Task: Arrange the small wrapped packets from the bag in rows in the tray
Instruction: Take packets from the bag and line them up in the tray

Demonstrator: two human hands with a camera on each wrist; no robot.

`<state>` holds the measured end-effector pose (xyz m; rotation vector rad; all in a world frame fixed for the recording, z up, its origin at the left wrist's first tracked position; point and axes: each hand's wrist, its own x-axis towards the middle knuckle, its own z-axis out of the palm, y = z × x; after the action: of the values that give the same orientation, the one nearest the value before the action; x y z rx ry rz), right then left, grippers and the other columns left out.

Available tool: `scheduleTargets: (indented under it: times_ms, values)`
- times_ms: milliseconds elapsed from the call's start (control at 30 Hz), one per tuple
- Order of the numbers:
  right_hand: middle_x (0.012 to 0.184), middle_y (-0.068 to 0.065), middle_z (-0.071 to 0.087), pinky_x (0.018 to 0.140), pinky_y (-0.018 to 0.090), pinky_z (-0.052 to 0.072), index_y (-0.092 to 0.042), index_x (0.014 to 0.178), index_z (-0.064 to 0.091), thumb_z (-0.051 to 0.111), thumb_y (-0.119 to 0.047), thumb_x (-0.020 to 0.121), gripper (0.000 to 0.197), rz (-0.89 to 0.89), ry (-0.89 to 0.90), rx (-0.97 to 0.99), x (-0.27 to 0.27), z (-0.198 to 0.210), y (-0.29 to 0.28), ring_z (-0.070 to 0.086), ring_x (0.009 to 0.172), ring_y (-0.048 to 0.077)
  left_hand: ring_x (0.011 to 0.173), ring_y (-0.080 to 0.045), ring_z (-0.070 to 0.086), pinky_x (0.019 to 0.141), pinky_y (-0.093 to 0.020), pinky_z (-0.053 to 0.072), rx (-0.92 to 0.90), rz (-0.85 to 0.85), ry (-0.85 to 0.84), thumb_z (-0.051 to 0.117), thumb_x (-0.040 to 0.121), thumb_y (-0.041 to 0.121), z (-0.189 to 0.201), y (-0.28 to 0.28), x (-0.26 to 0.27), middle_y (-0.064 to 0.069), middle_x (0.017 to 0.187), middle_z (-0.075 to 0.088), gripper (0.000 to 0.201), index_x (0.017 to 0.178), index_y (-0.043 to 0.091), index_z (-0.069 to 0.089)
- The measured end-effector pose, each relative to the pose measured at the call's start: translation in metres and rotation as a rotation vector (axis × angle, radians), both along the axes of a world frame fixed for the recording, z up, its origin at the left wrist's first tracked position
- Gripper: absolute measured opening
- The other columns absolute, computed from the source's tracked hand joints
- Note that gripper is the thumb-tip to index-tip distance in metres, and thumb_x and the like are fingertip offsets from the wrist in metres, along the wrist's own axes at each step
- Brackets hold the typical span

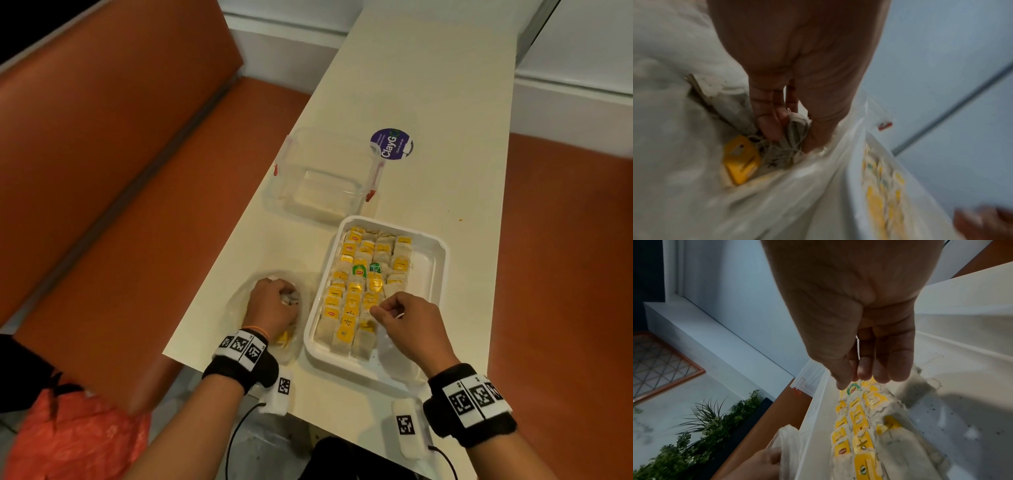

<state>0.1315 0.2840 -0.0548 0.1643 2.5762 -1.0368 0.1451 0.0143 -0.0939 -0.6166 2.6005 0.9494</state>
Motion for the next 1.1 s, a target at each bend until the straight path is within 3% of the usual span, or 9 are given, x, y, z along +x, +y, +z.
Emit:
scheduleTargets:
  times_ms: [100, 200, 300, 400, 500, 667, 833, 933, 1100]
  values:
    - [0.081, -0.012, 0.070, 0.063, 0.019, 0.042, -0.028, 0.085, 0.072, 0.077, -0.039, 0.091, 0.014, -0.010, 0.005, -0.013, -0.004, 0.004, 0.002, 0.064, 0.079, 0.004, 0.096, -0.013, 0.062, 0.086, -0.025, 0.046, 0.099, 0.140, 0.039, 0.081, 0.086, 0.017, 0.008, -0.009, 0.005, 0.005, 0.110, 0.069, 0.028, 0.113, 0.021, 0.074]
    - [0.081, -0.013, 0.072, 0.066, 0.020, 0.045, -0.029, 0.084, 0.073, 0.078, -0.040, 0.090, 0.014, -0.009, 0.021, -0.032, -0.007, 0.007, 0.001, 0.066, 0.081, 0.005, 0.093, -0.014, 0.067, 0.084, -0.029, 0.051, 0.227, 0.277, 0.064, 0.086, 0.083, 0.023, 0.013, -0.019, 0.017, 0.009, 0.102, 0.074, 0.025, 0.105, 0.025, 0.077]
    - [0.083, -0.013, 0.072, 0.065, 0.017, 0.042, -0.029, 0.085, 0.073, 0.077, -0.039, 0.091, 0.013, 0.017, 0.015, -0.067, -0.006, 0.014, -0.003, 0.065, 0.080, 0.001, 0.090, -0.022, 0.073, 0.078, -0.039, 0.062, 0.379, 0.424, 0.087, 0.090, 0.077, 0.024, 0.017, -0.026, 0.030, 0.004, 0.097, 0.078, 0.025, 0.100, 0.027, 0.079]
    - [0.085, -0.015, 0.073, 0.067, 0.017, 0.045, -0.031, 0.085, 0.073, 0.078, -0.038, 0.091, 0.011, 0.075, 0.000, -0.111, -0.004, 0.023, -0.013, 0.065, 0.081, -0.001, 0.089, -0.025, 0.074, 0.066, -0.033, 0.058, 0.496, 0.532, 0.114, 0.088, 0.079, 0.017, 0.022, -0.029, 0.044, -0.003, 0.099, 0.078, 0.024, 0.100, 0.026, 0.079]
    - [0.085, -0.017, 0.073, 0.068, 0.012, 0.045, -0.031, 0.086, 0.074, 0.077, -0.038, 0.091, 0.009, 0.163, -0.003, -0.130, -0.002, 0.029, -0.025, 0.063, 0.081, -0.005, 0.091, -0.025, 0.073, 0.079, -0.041, 0.061, 0.482, 0.552, 0.105, 0.089, 0.076, 0.019, 0.020, -0.031, 0.053, -0.003, 0.100, 0.076, 0.027, 0.098, 0.030, 0.078]
    - [0.086, -0.014, 0.073, 0.065, 0.007, 0.043, -0.028, 0.088, 0.075, 0.078, -0.036, 0.090, 0.008, 0.284, -0.016, -0.164, 0.002, 0.036, -0.044, 0.061, 0.081, -0.006, 0.092, -0.019, 0.068, 0.076, -0.031, 0.053, 0.300, 0.431, 0.121, 0.083, 0.080, 0.015, 0.023, -0.027, 0.054, 0.007, 0.095, 0.074, 0.021, 0.093, 0.030, 0.076]
    - [0.086, -0.012, 0.073, 0.068, 0.010, 0.045, -0.028, 0.098, 0.074, 0.079, -0.033, 0.090, 0.011, 0.343, -0.050, -0.200, 0.011, 0.034, -0.061, 0.063, 0.073, -0.001, 0.071, -0.020, 0.061, 0.057, -0.030, 0.049, 0.712, 0.638, 0.089, 0.073, 0.086, -0.002, 0.033, -0.025, 0.054, -0.010, 0.094, 0.074, 0.026, 0.105, 0.016, 0.076]
    - [0.094, -0.013, 0.071, 0.077, 0.025, 0.057, -0.032, 0.114, 0.070, 0.080, -0.032, 0.089, 0.027, 0.365, -0.064, -0.237, 0.016, 0.035, -0.072, 0.067, 0.078, 0.005, 0.077, -0.020, 0.059, 0.054, -0.027, 0.046, 1.017, 0.717, 0.081, 0.066, 0.090, -0.007, 0.038, -0.025, 0.057, -0.014, 0.102, 0.076, 0.023, 0.109, 0.006, 0.073]
    - [0.135, -0.012, 0.053, 0.084, 0.028, 0.061, -0.051, 0.149, 0.040, 0.090, -0.039, 0.077, 0.088, 0.430, -0.087, -0.333, 0.019, 0.041, -0.097, 0.066, 0.102, 0.004, 0.078, -0.017, 0.064, 0.052, -0.025, 0.048, 1.279, 0.660, 0.096, 0.056, 0.088, -0.004, 0.050, -0.025, 0.064, -0.013, 0.102, 0.071, 0.029, 0.114, 0.002, 0.068]
